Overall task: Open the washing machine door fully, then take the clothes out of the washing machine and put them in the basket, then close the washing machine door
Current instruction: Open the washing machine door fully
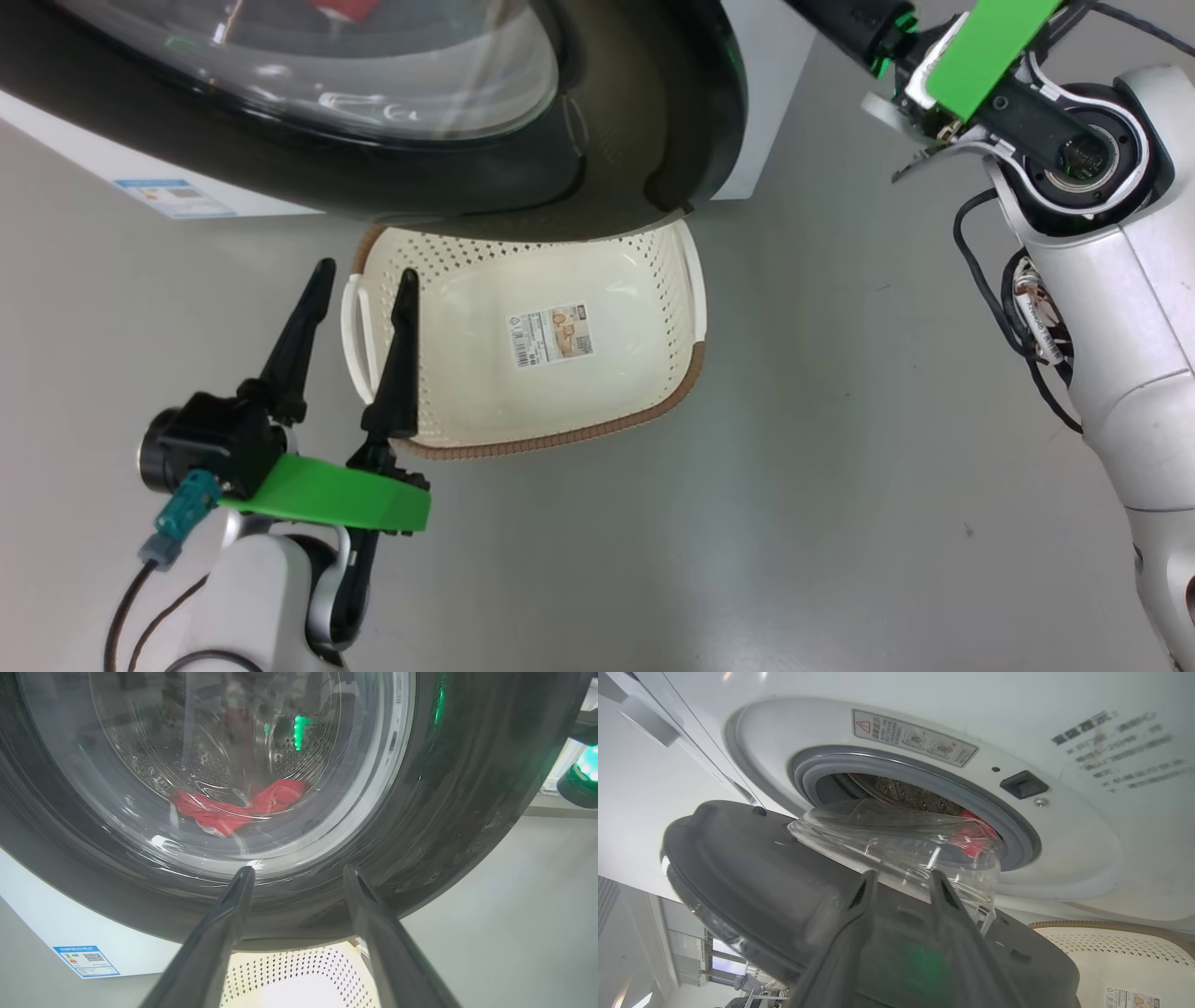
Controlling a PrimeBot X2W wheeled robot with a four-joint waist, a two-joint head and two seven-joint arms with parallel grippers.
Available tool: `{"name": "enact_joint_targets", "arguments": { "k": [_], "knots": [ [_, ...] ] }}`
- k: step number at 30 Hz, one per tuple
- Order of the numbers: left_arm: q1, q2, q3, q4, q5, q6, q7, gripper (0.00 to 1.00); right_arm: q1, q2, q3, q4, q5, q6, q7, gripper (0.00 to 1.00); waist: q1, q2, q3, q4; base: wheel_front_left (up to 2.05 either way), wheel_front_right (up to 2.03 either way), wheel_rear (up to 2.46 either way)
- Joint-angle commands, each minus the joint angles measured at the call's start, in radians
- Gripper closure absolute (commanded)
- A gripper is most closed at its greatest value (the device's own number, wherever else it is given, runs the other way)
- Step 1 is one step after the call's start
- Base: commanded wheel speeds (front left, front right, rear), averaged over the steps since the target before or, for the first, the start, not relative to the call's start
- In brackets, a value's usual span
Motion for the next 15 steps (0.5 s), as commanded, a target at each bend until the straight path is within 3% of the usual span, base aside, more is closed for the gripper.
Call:
{"name": "enact_joint_targets", "arguments": {
  "k": [1,7,11,15],
  "knots": [
    [0.012,0.026,0.037,-0.023,-0.003,0.002,-0.012,0.0,0.023,0.02,-0.007,-0.025,-0.021,0.008,-0.032,0.0,0.0,0.0,-0.004,-0.012,0.0,0.0,0.0],
    [0.015,0.026,0.056,-0.018,-0.003,0.006,-0.012,0.0,0.066,-0.006,-0.008,-0.075,-0.074,0.008,-0.198,0.0,0.0,0.0,-0.016,-0.042,0.0,0.0,0.0],
    [0.022,0.026,0.083,-0.019,0.003,0.006,-0.012,0.0,0.115,-0.063,0.086,-0.125,-0.196,0.008,-0.393,0.0,0.0,0.0,-0.026,-0.072,0.0,0.0,0.0],
    [0.025,0.026,0.096,-0.017,0.012,0.005,-0.012,0.0,0.137,-0.093,0.155,-0.13,-0.24,0.008,-0.519,0.0,0.0,0.0,-0.036,-0.085,0.0,0.0,0.0]
  ]
}}
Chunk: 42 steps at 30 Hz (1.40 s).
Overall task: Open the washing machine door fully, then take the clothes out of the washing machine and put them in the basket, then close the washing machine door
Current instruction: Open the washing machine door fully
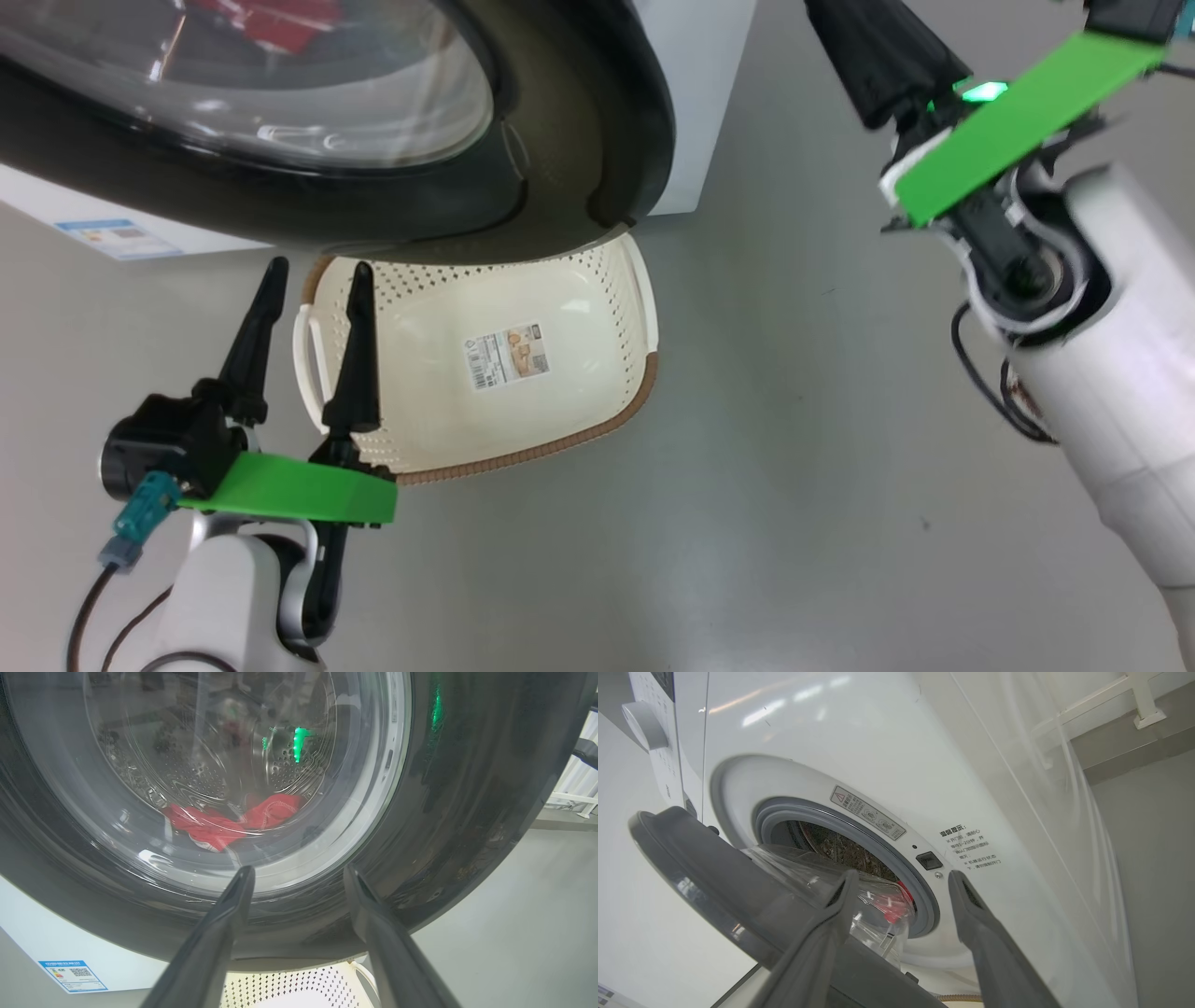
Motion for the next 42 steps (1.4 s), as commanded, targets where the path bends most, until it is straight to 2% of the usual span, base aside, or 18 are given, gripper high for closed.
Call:
{"name": "enact_joint_targets", "arguments": {
  "k": [1,6,10,20,26,32,37,42],
  "knots": [
    [0.023,0.026,0.035,-0.02,0.012,0.004,-0.012,0.0,0.025,-0.004,0.019,-0.026,-0.019,0.008,-0.039,0.0,0.0,-0.0001,-0.01,-0.011,0.0,0.0,0.0],
    [0.029,0.026,0.04,-0.021,0.018,0.009,-0.012,0.0,0.042,-0.05,0.124,0.018,-0.079,0.008,-0.227,0.0,0.0,-0.0001,-0.026,-0.025,0.0,0.0,0.0],
    [0.035,0.026,0.042,-0.021,0.018,0.008,-0.012,0.0,0.056,-0.071,0.139,0.067,-0.182,0.008,-0.27,0.0,0.0,-0.0001,-0.035,-0.027,0.0,0.0,0.0],
    [0.042,0.026,0.038,-0.025,0.013,0.014,-0.012,0.0,0.232,0.021,-0.119,-0.025,-0.638,0.008,-0.271,0.0,0.0,-0.0001,-0.049,-0.022,0.0,0.0,0.0],
    [0.05,0.026,0.041,-0.026,0.011,0.013,-0.012,0.0,0.349,0.078,-0.244,-0.122,-0.854,0.008,-0.271,0.0,0.0,-0.0001,-0.06,-0.015,0.0,0.0,0.0],
    [0.058,0.026,0.035,-0.025,0.007,0.013,-0.012,0.0,0.481,0.154,-0.355,-0.234,-0.977,0.008,-0.271,0.0,0.0,-0.0001,-0.075,-0.006,0.0,0.0,0.0],
    [0.066,0.026,0.033,-0.025,0.006,0.012,-0.012,0.0,0.581,0.191,-0.382,-0.278,-1.02,0.008,-0.271,0.0,0.0,-0.0001,-0.085,-0.008,0.0,0.0,0.0],
    [0.069,0.026,0.033,-0.028,0.01,0.011,-0.012,0.0,0.628,0.2,-0.374,-0.301,-1.05,0.008,-0.271,0.0,0.0,-0.0001,-0.089,-0.013,0.0,0.0,0.0]
  ]
}}
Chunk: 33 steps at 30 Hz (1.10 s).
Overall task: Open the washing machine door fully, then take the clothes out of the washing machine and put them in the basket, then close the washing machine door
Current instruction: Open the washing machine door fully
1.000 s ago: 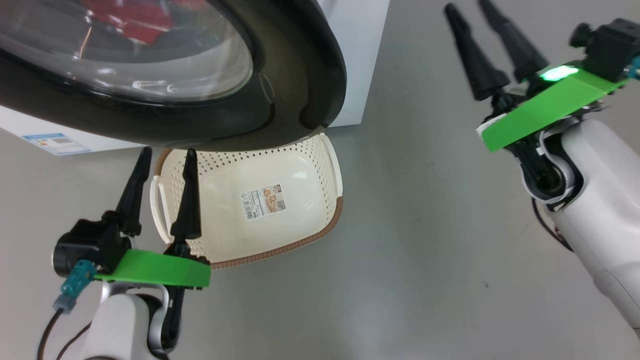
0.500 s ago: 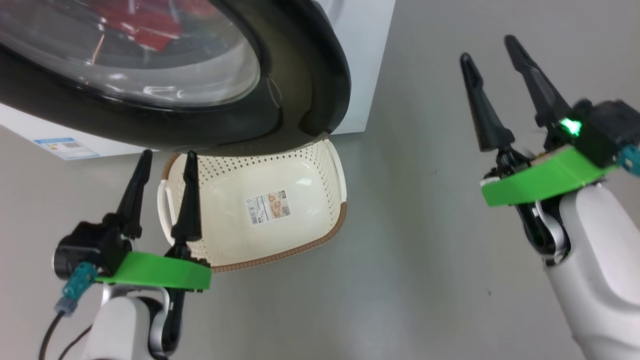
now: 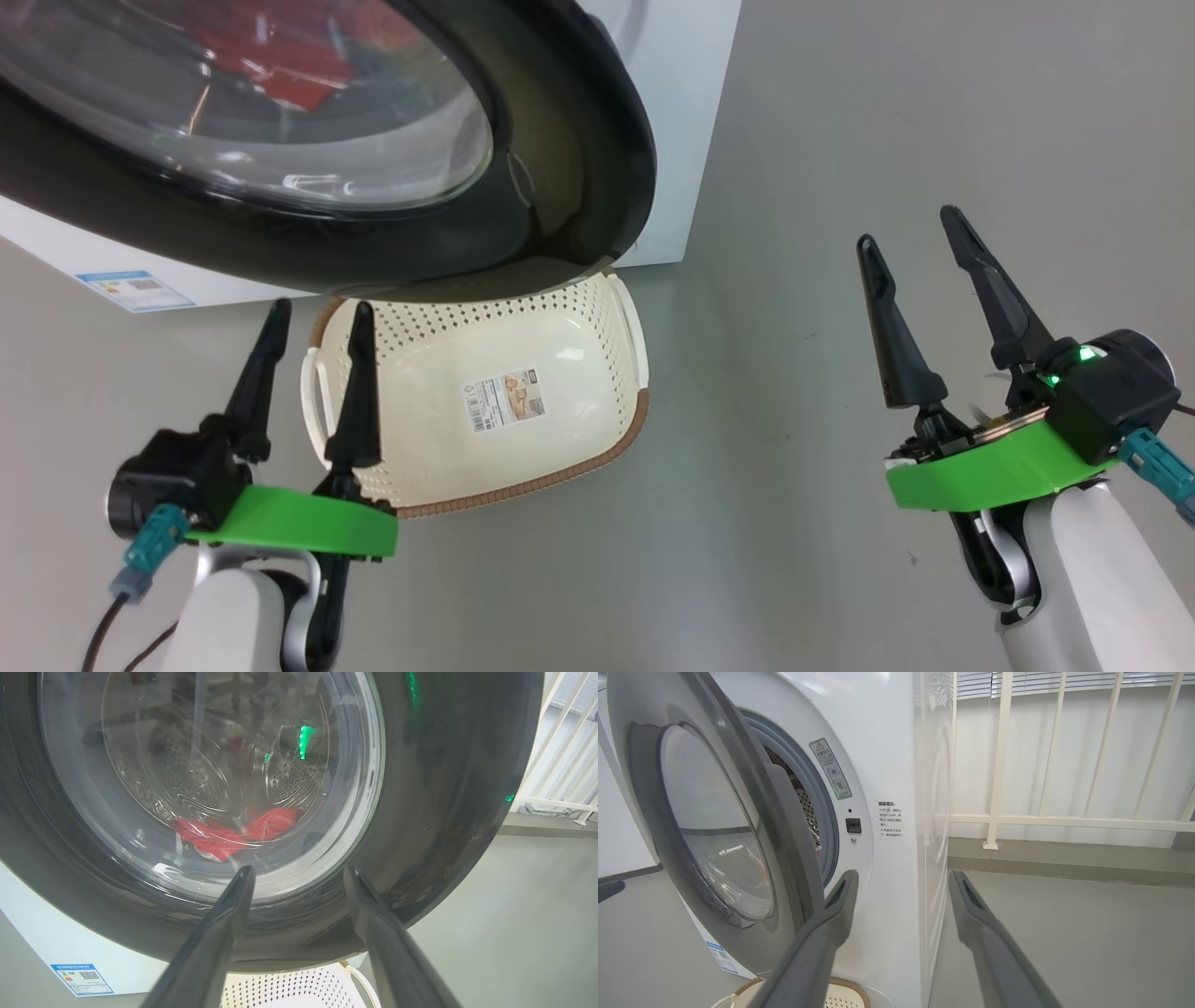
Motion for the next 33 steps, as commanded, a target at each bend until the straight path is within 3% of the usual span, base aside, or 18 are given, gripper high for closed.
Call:
{"name": "enact_joint_targets", "arguments": {
  "k": [1,20,21,22,24,25,29,33],
  "knots": [
    [0.019,0.025,0.03,-0.027,0.009,0.002,-0.012,0.0,0.016,0.008,0.025,-0.035,-0.01,0.006,-0.006,0.0,0.0,0.0,-0.002,-0.003,0.0,0.0,0.0],
    [0.018,0.025,0.034,-0.032,0.015,0.0,-0.012,0.0,0.024,0.021,0.021,-0.036,-0.011,0.006,-0.006,0.0,0.0,0.0,0.001,-0.015,0.0,0.0,0.0],
    [0.018,0.025,0.034,-0.032,0.016,0.0,-0.012,0.0,0.023,0.022,0.02,-0.037,-0.011,0.006,-0.006,0.11,0.0,0.0,0.002,-0.015,0.0,0.0,0.0],
    [0.017,0.025,0.034,-0.032,0.016,0.0,-0.012,0.0,0.022,0.022,0.021,-0.036,-0.011,0.006,-0.006,0.41,0.0,0.0,0.003,-0.014,0.0,0.0,0.0],
    [0.016,0.025,0.034,-0.032,0.016,-0.001,-0.012,0.0,0.018,0.023,0.024,-0.031,-0.001,0.006,-0.006,0.68,0.0,0.0,0.004,-0.014,0.0,0.0,0.0],
    [0.016,0.025,0.034,-0.032,0.016,-0.001,-0.012,0.0,0.014,0.024,0.025,-0.025,0.012,0.006,-0.006,1.0,0.0,0.0,0.005,-0.013,0.0,0.0,0.0],
    [0.013,0.025,0.031,-0.033,0.016,-0.001,-0.012,0.0,-0.014,0.028,0.022,0.007,0.082,0.006,-0.006,1.0,0.0,0.0,0.012,-0.008,0.0,0.0,0.0],
    [0.011,0.025,0.027,-0.036,0.013,0.0,-0.012,0.0,-0.061,0.034,0.036,0.07,0.279,0.006,-0.006,1.0,0.0,0.0,0.022,0.005,0.0,0.0,0.0]
  ]
}}
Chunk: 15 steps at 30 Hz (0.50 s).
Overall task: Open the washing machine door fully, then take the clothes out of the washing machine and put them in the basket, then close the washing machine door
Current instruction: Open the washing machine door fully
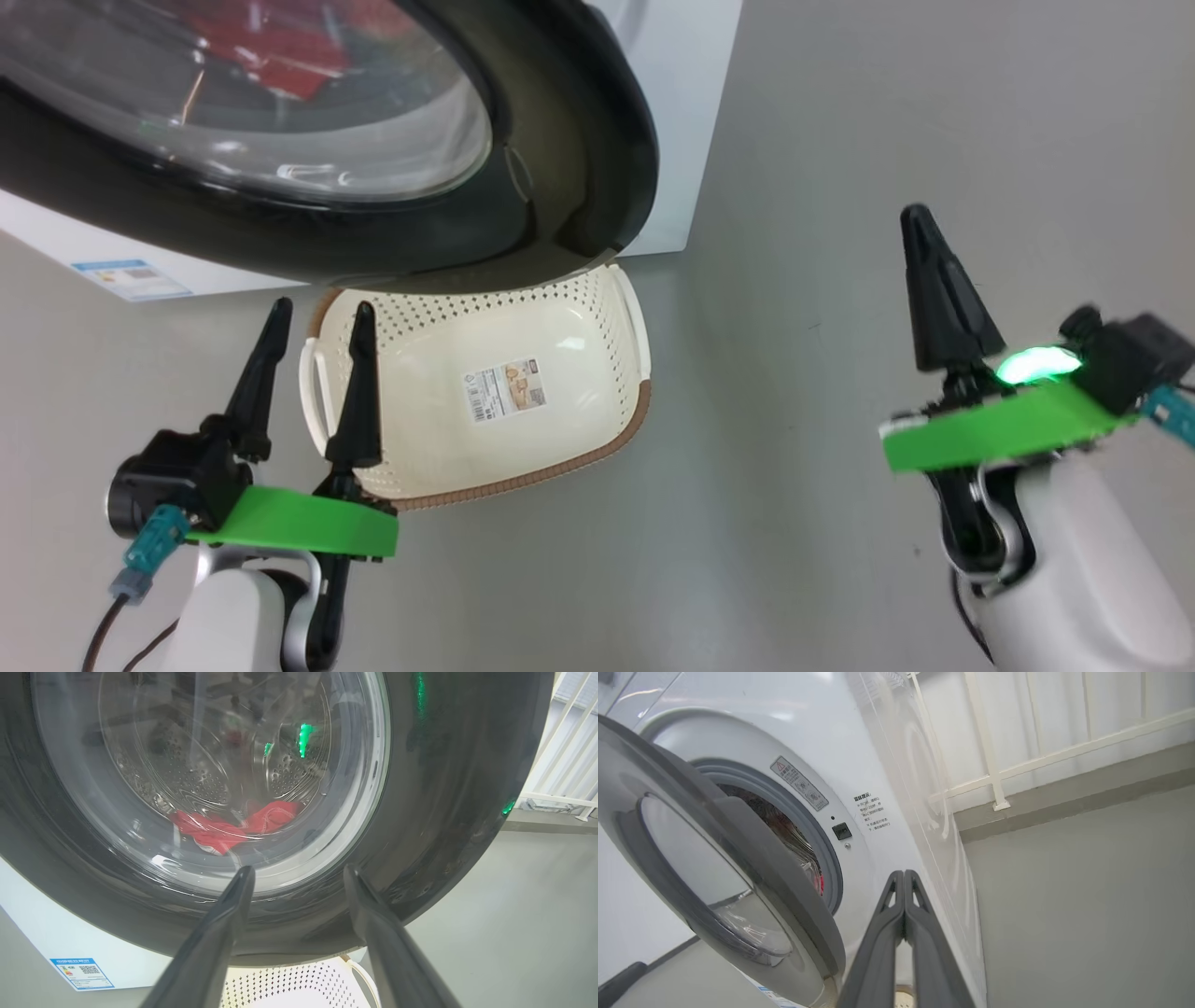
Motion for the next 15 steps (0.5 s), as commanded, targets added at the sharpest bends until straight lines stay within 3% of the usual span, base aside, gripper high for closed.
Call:
{"name": "enact_joint_targets", "arguments": {
  "k": [1,8,15],
  "knots": [
    [0.001,0.025,0.029,-0.029,0.014,0.001,-0.012,0.0,-0.046,0.009,0.041,0.001,0.099,0.006,-0.006,1.0,0.0,0.0,0.008,0.009,0.0,0.0,0.0],
    [-0.005,0.025,0.027,-0.032,0.005,0.004,-0.012,0.0,-0.213,-0.02,0.178,0.083,0.513,0.006,0.015,1.0,0.0,0.0,0.028,0.039,0.0,0.0,0.0],
    [-0.018,0.025,0.016,-0.038,-0.012,0.01,-0.012,0.0,-0.382,-0.087,0.224,0.103,0.922,0.006,0.205,1.0,0.0,0.0,0.061,0.073,0.0,0.0,0.0]
  ]
}}
